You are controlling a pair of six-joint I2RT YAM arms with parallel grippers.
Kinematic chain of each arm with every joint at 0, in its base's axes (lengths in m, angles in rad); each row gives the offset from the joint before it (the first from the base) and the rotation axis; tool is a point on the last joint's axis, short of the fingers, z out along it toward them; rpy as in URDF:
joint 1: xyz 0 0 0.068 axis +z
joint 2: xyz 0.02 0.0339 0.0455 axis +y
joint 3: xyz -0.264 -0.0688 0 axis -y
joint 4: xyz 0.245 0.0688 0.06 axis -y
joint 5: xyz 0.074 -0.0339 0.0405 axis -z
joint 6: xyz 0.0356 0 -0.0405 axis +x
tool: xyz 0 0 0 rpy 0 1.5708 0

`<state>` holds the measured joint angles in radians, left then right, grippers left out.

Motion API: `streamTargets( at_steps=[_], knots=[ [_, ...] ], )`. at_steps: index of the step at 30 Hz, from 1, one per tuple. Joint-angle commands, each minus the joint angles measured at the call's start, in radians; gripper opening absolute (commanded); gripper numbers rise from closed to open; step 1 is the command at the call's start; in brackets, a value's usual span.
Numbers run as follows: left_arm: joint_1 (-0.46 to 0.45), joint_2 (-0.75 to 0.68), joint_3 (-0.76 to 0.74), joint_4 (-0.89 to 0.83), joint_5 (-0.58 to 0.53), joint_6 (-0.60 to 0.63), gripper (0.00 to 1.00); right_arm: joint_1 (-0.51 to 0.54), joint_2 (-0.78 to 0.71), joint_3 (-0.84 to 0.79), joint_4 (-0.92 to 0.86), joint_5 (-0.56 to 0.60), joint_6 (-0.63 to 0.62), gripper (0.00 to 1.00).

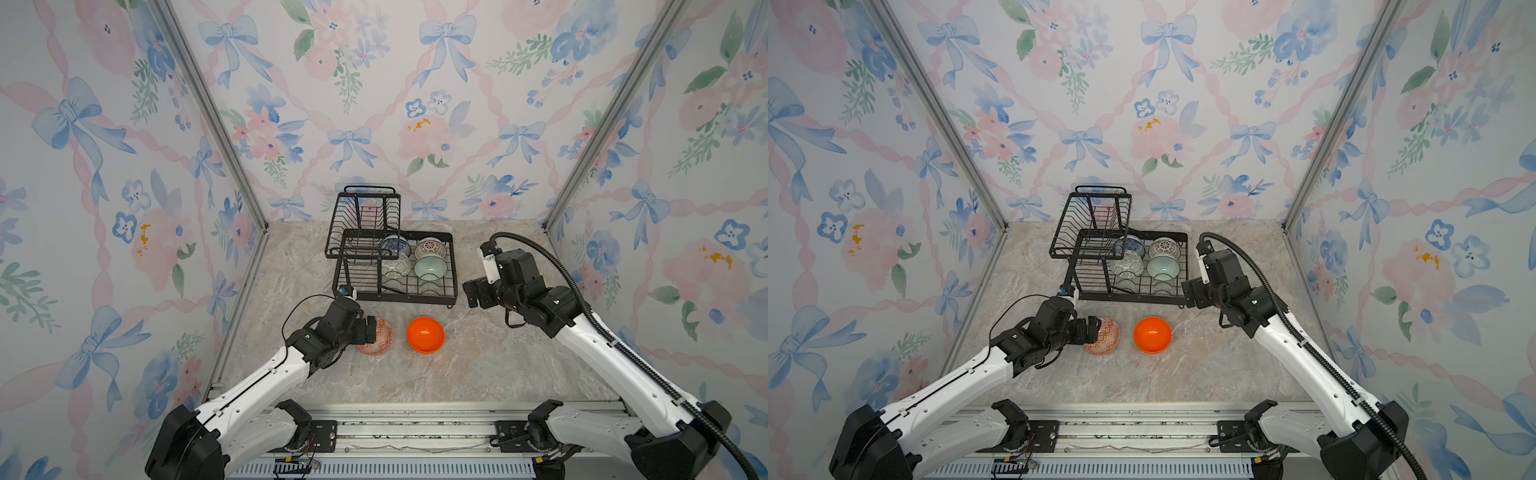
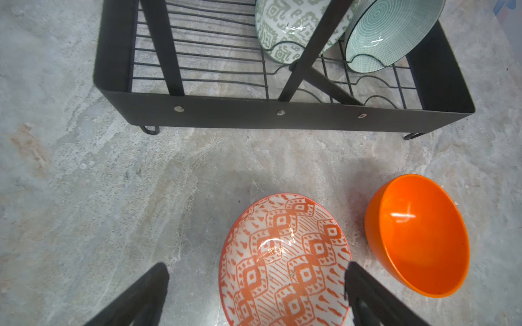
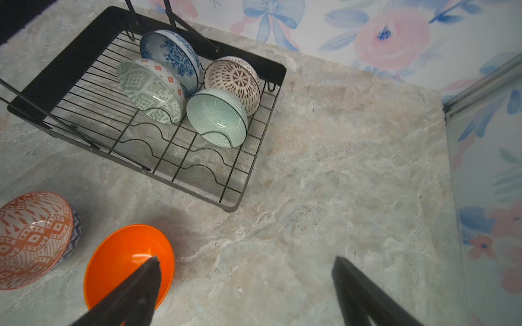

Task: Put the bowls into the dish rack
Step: 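Open the right gripper and withdraw from the rack, then lower the left gripper onto the red-patterned bowl rim and grasp it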

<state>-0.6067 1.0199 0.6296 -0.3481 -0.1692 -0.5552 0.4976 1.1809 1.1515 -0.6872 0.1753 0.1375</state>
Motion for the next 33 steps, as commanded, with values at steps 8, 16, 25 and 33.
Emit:
streamTargets(
  at_steps=[8,16,25,33],
  knots=[
    [0.006,0.055,-0.031,-0.026,0.012,-0.035,0.98,-0.117,0.057,-0.001,-0.110,-0.232,0.131,0.97],
    [0.016,0.090,-0.065,-0.024,0.010,-0.088,0.98,-0.122,0.140,-0.004,-0.063,-0.272,0.100,0.97],
    [0.017,0.131,-0.067,-0.019,0.006,-0.109,0.86,-0.122,0.169,-0.020,-0.034,-0.272,0.069,0.97],
    [0.019,0.220,-0.041,0.016,0.059,-0.104,0.51,-0.121,0.166,-0.021,-0.027,-0.222,0.053,0.97]
  ],
)
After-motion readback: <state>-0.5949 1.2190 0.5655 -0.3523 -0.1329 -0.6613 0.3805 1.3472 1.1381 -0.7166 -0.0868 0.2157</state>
